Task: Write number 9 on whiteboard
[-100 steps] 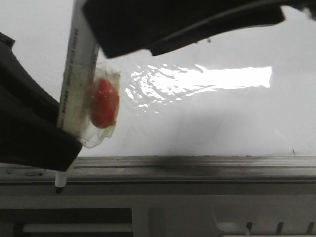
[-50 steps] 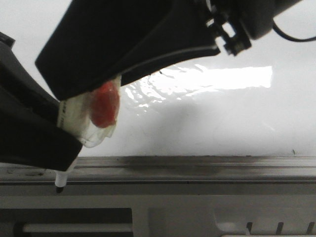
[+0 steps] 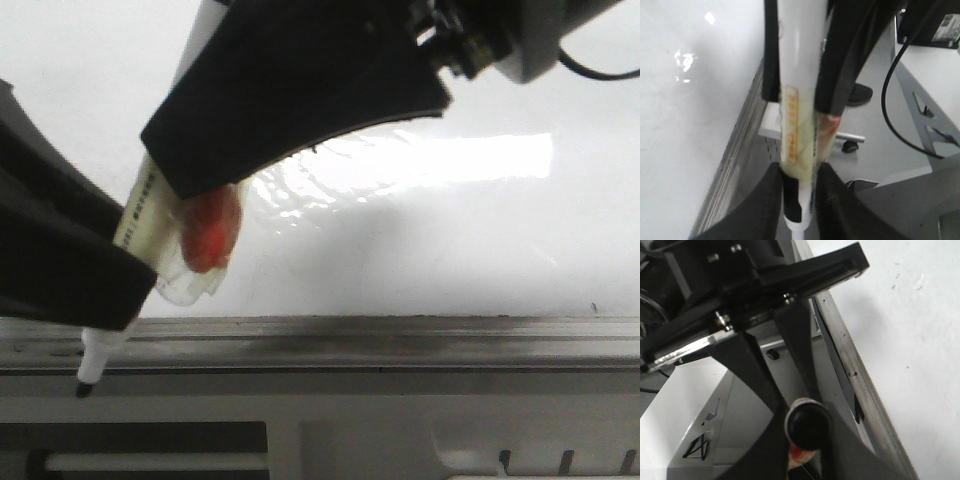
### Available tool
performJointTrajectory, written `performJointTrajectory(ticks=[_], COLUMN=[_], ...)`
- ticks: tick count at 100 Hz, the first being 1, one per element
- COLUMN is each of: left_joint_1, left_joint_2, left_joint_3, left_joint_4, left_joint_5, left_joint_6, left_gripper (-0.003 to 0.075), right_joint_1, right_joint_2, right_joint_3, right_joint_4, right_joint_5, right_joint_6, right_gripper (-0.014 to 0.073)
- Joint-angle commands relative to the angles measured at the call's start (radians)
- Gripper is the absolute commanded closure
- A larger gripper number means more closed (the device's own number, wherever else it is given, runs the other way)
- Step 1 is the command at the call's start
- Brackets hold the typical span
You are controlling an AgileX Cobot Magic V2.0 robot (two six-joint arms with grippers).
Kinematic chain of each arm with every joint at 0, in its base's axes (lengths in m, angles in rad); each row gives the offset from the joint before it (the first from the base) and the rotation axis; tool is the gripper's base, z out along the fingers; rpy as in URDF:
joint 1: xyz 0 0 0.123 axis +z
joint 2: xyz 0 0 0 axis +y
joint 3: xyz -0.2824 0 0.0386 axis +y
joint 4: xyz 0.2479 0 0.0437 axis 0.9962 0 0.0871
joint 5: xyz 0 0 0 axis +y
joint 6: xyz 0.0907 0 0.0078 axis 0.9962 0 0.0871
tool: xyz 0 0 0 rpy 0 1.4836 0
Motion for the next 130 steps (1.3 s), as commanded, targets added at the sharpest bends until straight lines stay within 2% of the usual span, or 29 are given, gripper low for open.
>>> performJointTrajectory(ticks=[1, 4, 11, 23, 33, 41, 50, 59, 69, 79, 88, 93, 102, 130], left_joint_1=[-0.003, -0.003, -0.003, -0.003, -0.003, -0.003, -0.003, -0.003, -0.003, -0.003, -0.003, -0.003, -0.003, -0.003], left_joint_2=[-0.069, -0.098, -0.156, -0.286, -0.373, -0.426, -0.470, -0.494, -0.497, -0.497, -0.497, -0.497, -0.497, -0.497], left_joint_3=[-0.033, -0.033, -0.033, -0.033, -0.033, -0.033, -0.033, -0.031, -0.029, -0.020, -0.003, 0.010, 0.027, 0.047], left_joint_4=[-0.066, -0.054, -0.012, 0.030, 0.044, 0.069, 0.119, 0.151, 0.153, 0.144, 0.103, 0.074, 0.025, 0.021], left_joint_5=[0.023, 0.023, 0.023, -0.003, -0.088, -0.200, -0.311, -0.344, -0.338, -0.367, -0.424, -0.459, -0.504, -0.509], left_joint_6=[-0.109, -0.151, -0.233, -0.332, -0.416, -0.505, -0.612, -0.658, -0.658, -0.658, -0.660, -0.660, -0.660, -0.660], left_gripper=[0.0412, 0.0335, 0.0239, 0.0251, 0.0292, 0.0337, 0.0398, 0.0442, 0.0460, 0.0460, 0.0461, 0.0461, 0.0473, 0.0600], right_joint_1=[0.001, 0.001, 0.001, 0.001, 0.001, 0.001, 0.001, 0.001, 0.001, 0.001, 0.001, 0.001, 0.001, -0.029], right_joint_2=[-0.045, -0.058, -0.085, -0.101, -0.103, -0.125, -0.181, -0.263, -0.373, -0.457, -0.475, -0.468, -0.450, -0.363], right_joint_3=[-0.035, -0.043, -0.078, -0.208, -0.322, -0.375, -0.377, -0.318, -0.175, 0.037, 0.200, 0.255, 0.288, 0.288], right_joint_4=[-0.049, -0.106, -0.294, -0.580, -0.710, -0.734, -0.767, -0.811, -0.811, -0.811, -0.809, -0.809, -0.809, -0.700], right_joint_5=[0.028, 0.037, 0.078, 0.229, 0.317, 0.293, 0.203, 0.071, -0.165, -0.484, -0.763, -0.858, -0.891, -0.860], right_joint_6=[0.069, 0.126, 0.275, 0.516, 0.577, 0.580, 0.580, 0.580, 0.582, 0.582, 0.582, 0.582, 0.582, 0.580], right_gripper=[0.0655, 0.0655, 0.0655, 0.0655, 0.0652, 0.0633, 0.0634, 0.0634, 0.0634, 0.0634, 0.0634, 0.0634, 0.0634, 0.0640])
